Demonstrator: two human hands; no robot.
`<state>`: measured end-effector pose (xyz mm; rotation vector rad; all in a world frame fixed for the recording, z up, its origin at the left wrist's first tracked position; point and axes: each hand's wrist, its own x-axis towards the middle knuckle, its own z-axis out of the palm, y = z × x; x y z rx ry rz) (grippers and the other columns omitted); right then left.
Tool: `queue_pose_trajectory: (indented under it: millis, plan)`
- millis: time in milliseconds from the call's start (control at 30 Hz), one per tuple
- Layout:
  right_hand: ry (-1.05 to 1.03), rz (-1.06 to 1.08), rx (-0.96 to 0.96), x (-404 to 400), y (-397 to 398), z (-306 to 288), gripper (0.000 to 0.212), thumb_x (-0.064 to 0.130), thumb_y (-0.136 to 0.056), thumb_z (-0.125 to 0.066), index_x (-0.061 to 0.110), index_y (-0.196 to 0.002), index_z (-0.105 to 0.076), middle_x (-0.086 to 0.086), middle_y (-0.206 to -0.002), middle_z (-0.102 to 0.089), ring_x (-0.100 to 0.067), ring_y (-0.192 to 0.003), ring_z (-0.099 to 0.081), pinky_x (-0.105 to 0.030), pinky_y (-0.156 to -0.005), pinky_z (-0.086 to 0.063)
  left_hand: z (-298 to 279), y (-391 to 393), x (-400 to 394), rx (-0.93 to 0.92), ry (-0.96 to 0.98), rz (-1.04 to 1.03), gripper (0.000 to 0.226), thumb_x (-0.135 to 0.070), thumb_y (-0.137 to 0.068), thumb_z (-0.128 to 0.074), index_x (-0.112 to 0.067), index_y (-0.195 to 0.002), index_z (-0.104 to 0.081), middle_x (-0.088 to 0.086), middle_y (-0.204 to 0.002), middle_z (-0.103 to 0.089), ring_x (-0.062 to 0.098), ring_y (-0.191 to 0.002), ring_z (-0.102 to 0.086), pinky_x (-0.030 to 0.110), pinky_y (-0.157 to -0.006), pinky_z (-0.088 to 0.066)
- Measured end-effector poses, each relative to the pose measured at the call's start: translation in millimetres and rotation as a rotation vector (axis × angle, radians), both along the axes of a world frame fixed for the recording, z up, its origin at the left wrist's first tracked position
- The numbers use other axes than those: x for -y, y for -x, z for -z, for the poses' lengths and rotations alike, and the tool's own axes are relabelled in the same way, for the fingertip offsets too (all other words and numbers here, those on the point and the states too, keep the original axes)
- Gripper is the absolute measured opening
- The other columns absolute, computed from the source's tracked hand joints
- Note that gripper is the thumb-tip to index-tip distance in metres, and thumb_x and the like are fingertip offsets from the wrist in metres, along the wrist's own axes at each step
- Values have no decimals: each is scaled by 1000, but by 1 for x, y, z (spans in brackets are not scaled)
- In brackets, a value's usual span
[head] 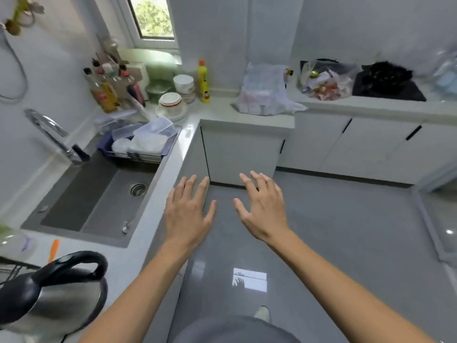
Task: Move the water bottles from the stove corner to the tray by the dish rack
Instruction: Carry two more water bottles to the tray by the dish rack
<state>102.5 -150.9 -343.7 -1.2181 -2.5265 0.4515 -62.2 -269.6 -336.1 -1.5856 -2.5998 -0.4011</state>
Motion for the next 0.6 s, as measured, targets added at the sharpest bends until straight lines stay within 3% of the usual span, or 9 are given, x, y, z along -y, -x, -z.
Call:
queue_pose_trajectory:
  millis: [233, 600]
  plan:
    - [76, 255, -15, -88, -77, 18, 72, 60, -95, -40, 28, -159, -38, -4, -164, -39, -25, -153, -28, -45, -126, -25, 10, -52, -131, 5, 37, 195, 64, -56, -101, -38, -26, -157, -45, 8, -158, -50, 31, -151, -40, 48, -120, -38]
    - [42, 542, 23, -238, -117, 36, 69, 56, -97, -47, 26, -158, -40, -7, -162, -40, -29, -150, -35, -49, -122, -31, 36, -76, -343, 54, 35, 485, 63, -55, -101, -41, -22, -154, -50, 10, -156, -53, 34, -148, -44, 48, -117, -39]
